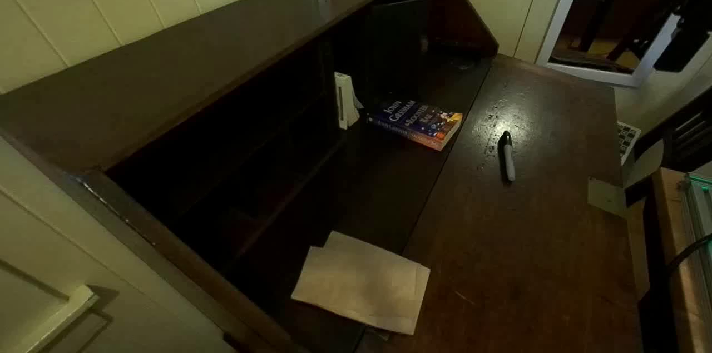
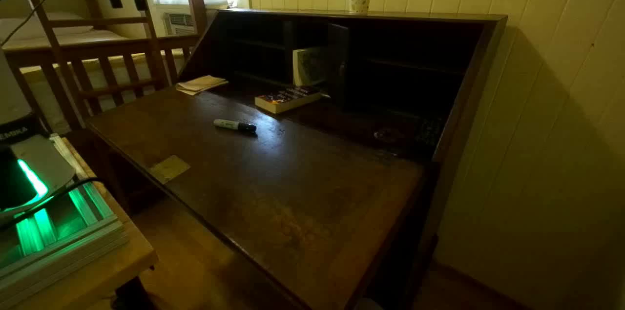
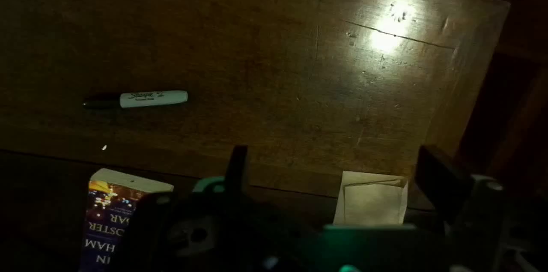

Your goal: Put the white book on top of the blue book.

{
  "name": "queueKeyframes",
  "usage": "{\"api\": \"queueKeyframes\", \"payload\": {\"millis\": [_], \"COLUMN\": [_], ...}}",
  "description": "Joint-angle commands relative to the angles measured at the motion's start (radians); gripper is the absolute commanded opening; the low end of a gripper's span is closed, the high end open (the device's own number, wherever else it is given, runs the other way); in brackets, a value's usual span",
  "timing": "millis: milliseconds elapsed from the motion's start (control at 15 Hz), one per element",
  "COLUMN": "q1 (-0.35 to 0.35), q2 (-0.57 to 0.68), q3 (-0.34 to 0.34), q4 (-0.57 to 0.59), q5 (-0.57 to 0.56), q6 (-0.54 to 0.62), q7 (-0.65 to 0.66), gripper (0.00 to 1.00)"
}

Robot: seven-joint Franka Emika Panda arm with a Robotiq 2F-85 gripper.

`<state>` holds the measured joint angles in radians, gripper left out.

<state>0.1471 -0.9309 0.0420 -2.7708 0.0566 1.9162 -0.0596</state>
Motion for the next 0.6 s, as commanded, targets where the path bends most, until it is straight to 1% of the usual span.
{"api": "queueKeyframes", "payload": {"millis": [0,267,400,467,533], "q1": [-0.006,-0.006,-0.055,-0.08,-0.121], "q2": [0.0,0.0,0.02,0.036,0.069], "q3": [0.005,0.005,-0.003,-0.009,-0.007], "q4": [0.002,0.002,0.002,0.003,0.005], "q5": [0.004,0.004,-0.033,-0.036,-0.062], "q6": [-0.003,-0.003,0.028,0.065,0.117], "q7": [-0.004,-0.004,0.017,0.041,0.066], "gripper": [1.0,1.0,1.0,1.0,1.0]}}
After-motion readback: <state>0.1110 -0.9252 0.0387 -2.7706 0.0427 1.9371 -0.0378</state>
